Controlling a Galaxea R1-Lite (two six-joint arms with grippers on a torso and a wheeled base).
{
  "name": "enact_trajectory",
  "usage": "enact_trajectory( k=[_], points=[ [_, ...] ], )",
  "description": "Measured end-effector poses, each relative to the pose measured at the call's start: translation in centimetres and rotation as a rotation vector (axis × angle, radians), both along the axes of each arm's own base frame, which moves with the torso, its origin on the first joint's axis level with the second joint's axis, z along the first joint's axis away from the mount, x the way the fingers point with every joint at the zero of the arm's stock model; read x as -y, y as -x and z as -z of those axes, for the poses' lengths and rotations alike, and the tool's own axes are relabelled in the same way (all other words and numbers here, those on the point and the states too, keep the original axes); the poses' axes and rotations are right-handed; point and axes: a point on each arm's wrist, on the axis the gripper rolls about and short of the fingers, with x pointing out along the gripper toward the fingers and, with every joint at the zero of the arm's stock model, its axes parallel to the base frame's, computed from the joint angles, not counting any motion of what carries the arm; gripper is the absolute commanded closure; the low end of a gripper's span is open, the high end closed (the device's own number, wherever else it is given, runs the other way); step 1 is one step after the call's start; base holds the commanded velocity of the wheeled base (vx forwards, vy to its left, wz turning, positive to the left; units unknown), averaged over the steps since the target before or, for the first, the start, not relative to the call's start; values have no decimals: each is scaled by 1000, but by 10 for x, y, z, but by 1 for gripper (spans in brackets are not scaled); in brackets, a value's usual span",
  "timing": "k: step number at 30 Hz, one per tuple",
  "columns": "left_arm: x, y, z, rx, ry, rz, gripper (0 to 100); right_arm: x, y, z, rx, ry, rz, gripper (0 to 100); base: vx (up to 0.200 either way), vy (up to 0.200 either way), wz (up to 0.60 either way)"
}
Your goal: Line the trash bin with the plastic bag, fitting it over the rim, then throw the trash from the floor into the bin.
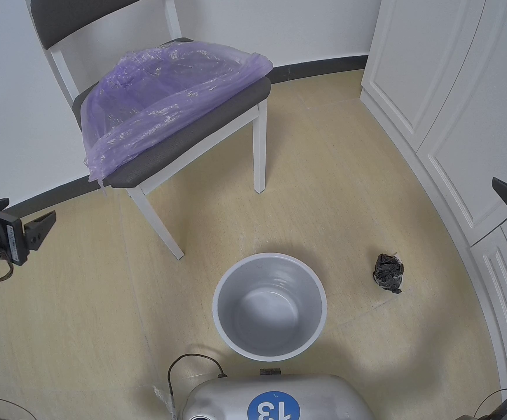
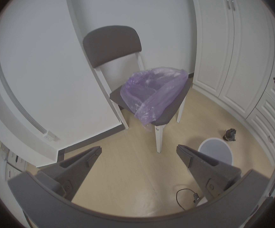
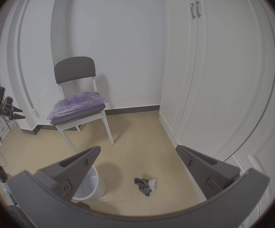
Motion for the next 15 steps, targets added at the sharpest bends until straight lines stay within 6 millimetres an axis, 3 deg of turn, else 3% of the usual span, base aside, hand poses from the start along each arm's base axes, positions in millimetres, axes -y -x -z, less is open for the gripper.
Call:
enact_trajectory(
  k=[15],
  points=[
    [-3, -89, 25, -5, -143, -13, 0, 0, -9, 1, -3, 2, 35, 0, 0, 0, 0]
  ],
)
